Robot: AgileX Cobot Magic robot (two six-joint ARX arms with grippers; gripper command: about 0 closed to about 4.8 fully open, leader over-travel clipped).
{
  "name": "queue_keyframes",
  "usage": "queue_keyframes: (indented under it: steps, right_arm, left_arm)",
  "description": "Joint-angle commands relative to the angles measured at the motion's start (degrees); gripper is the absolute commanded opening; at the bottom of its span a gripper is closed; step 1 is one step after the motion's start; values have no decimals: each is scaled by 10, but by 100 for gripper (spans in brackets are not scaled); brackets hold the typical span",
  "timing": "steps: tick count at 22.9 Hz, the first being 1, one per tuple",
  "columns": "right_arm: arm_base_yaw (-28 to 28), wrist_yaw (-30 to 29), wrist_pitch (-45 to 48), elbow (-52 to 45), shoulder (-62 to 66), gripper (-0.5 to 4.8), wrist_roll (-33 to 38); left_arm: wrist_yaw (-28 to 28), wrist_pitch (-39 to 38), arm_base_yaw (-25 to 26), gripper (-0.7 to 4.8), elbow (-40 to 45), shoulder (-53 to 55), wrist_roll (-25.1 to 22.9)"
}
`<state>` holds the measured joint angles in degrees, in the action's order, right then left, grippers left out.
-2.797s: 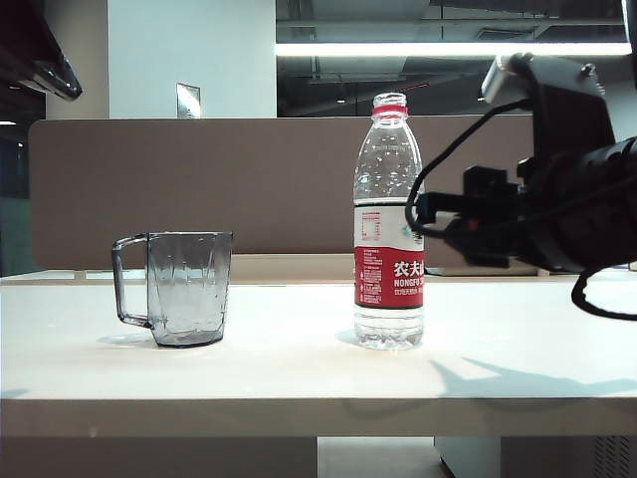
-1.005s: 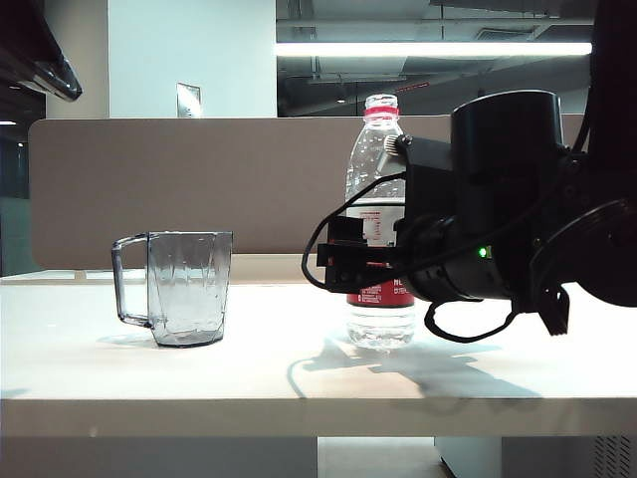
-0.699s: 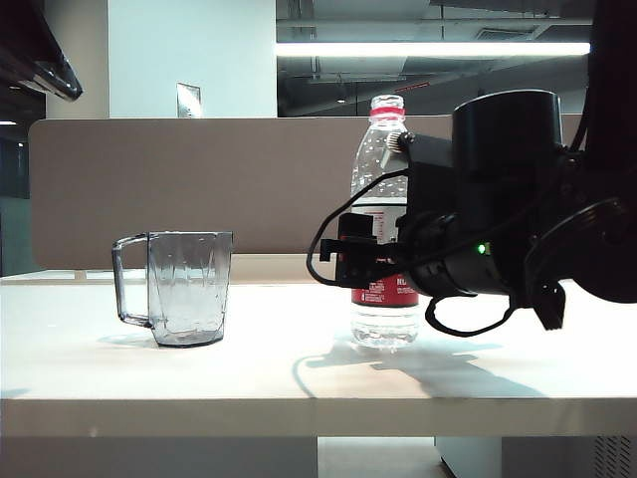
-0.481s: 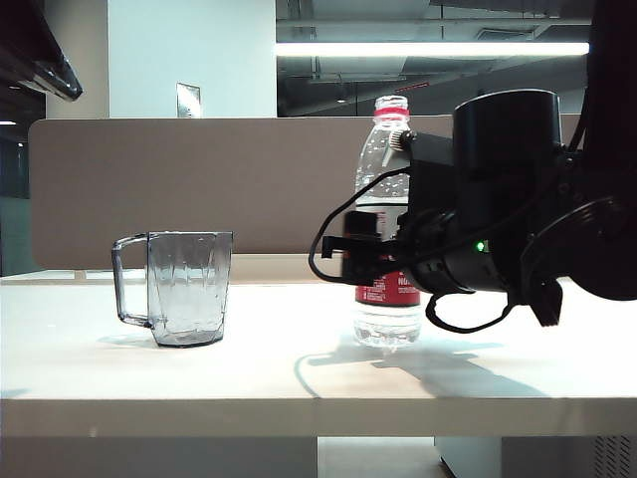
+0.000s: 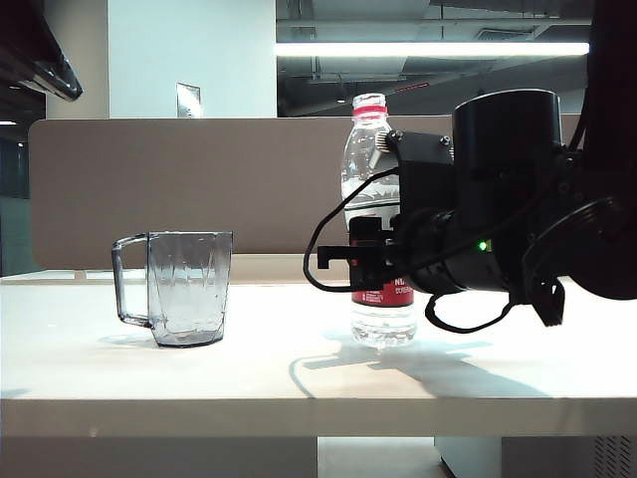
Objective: Pick up the mineral water bottle on the table and pour water into the mug until it's full.
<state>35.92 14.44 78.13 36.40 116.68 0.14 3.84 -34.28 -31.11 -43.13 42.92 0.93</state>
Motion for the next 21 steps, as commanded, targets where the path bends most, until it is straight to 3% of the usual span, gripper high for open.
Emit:
queue_keyframes:
  steps: [1, 6, 13, 21]
  right_arm:
    - [-4, -9, -56, 3, -13, 196, -7]
    - [-11, -11, -149, 10, -72, 196, -75]
    - [-13, -12, -365, 97, -126, 198, -142]
    - [-10, -11, -440, 198, -127, 198, -258]
  left_arm:
    - [0, 5, -1, -5, -3, -1, -3]
    - [0, 5, -1, -5, -3, -1, -3]
    - [0, 5, -1, -5, -3, -1, -3]
    - [0, 5, -1, -5, -3, -1, -3]
